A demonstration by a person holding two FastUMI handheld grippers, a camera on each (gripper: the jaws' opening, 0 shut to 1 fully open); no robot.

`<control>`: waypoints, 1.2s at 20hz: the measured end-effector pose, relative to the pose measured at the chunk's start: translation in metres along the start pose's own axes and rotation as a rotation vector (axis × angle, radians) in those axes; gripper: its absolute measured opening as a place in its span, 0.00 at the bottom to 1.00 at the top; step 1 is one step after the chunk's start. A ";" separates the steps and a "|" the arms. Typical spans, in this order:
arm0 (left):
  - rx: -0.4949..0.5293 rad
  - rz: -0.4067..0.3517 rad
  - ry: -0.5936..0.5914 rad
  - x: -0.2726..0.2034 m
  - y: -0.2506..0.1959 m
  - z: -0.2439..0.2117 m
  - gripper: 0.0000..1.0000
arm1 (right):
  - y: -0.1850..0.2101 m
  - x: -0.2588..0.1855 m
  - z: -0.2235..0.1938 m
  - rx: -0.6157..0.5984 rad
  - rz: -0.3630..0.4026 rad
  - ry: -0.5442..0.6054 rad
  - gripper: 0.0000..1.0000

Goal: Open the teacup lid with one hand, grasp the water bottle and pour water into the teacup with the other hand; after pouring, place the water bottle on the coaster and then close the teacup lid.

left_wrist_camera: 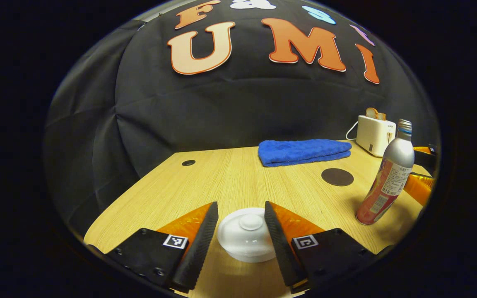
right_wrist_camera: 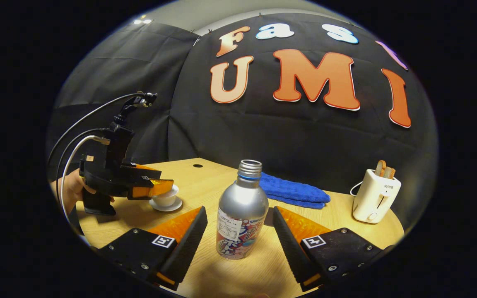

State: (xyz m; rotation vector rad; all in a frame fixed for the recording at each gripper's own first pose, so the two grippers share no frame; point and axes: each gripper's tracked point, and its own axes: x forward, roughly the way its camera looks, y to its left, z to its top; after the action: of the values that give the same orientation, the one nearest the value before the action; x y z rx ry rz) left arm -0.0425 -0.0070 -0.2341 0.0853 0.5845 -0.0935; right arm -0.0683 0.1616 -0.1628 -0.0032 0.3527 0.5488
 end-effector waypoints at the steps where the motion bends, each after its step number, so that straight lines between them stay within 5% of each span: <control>1: 0.007 -0.003 -0.001 0.002 -0.002 0.000 0.77 | 0.000 0.002 -0.002 0.001 0.003 0.007 0.96; 3: 0.032 -0.005 0.008 0.003 -0.004 -0.001 0.64 | 0.000 0.004 -0.007 0.007 0.010 0.017 0.96; 7: 0.057 -0.003 0.016 0.005 -0.004 -0.003 0.58 | 0.000 0.005 -0.008 0.017 0.016 0.030 0.96; 13: 0.043 -0.002 0.005 0.005 -0.003 0.001 0.32 | 0.000 0.006 -0.009 0.010 0.016 0.033 0.96; 24: -0.035 0.008 -0.178 -0.010 0.003 0.038 0.32 | 0.001 0.020 -0.024 -0.004 -0.004 0.109 0.96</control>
State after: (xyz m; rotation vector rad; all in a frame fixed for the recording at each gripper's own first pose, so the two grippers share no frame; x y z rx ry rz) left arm -0.0299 -0.0078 -0.1972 0.0449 0.4074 -0.0822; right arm -0.0605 0.1704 -0.1920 -0.0380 0.4575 0.5463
